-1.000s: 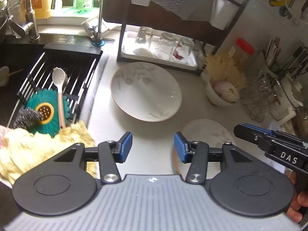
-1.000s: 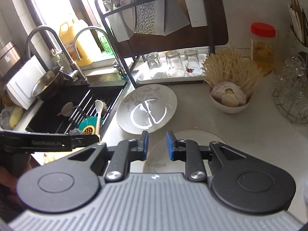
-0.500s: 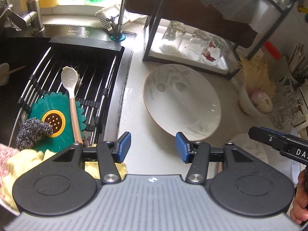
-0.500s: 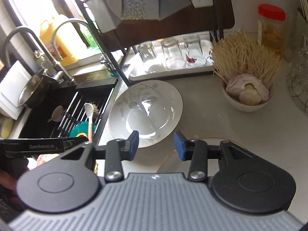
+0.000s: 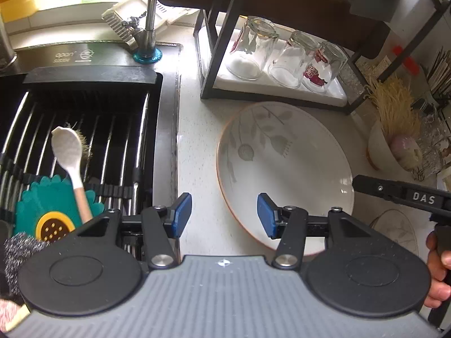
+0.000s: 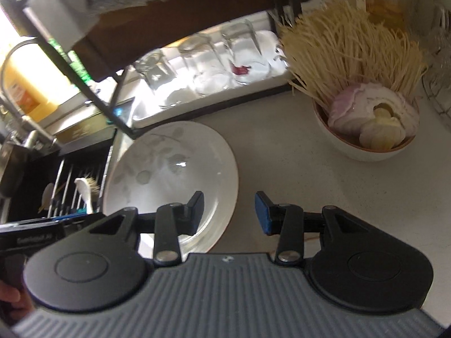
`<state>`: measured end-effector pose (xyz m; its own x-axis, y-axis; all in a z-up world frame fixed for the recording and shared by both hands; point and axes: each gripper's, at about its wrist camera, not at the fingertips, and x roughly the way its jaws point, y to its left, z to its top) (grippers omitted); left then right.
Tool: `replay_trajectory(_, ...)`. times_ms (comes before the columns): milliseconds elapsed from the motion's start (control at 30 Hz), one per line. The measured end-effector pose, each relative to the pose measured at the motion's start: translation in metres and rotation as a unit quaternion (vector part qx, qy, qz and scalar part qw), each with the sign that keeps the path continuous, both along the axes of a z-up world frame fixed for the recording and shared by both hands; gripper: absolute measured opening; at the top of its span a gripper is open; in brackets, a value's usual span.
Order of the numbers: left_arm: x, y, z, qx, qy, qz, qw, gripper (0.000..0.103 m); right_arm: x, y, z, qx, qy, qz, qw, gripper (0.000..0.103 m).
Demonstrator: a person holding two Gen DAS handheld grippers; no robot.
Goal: Organize plates and bowls
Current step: 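Close both grippers on the rim of the second white bowl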
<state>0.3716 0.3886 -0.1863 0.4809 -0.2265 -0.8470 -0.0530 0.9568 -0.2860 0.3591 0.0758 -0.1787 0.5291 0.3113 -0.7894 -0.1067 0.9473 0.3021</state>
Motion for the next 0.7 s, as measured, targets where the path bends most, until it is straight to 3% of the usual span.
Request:
replay_trajectory(200,0.02,0.005,-0.008,-0.012,0.007,-0.007,0.9999,0.057,0.011,0.006,-0.012,0.011,0.024,-0.001,1.0,0.043)
replay_trajectory(433,0.036,0.008,-0.017,-0.034,0.023,-0.006,0.9991,0.056,0.019,0.015,-0.024,0.011,0.042,-0.003,0.999,0.032)
replay_trajectory(700,0.054,0.001,-0.015,0.0,0.002,-0.018,0.9998,0.043,0.031,0.014,-0.027,0.004,0.05,0.003,0.999,0.017)
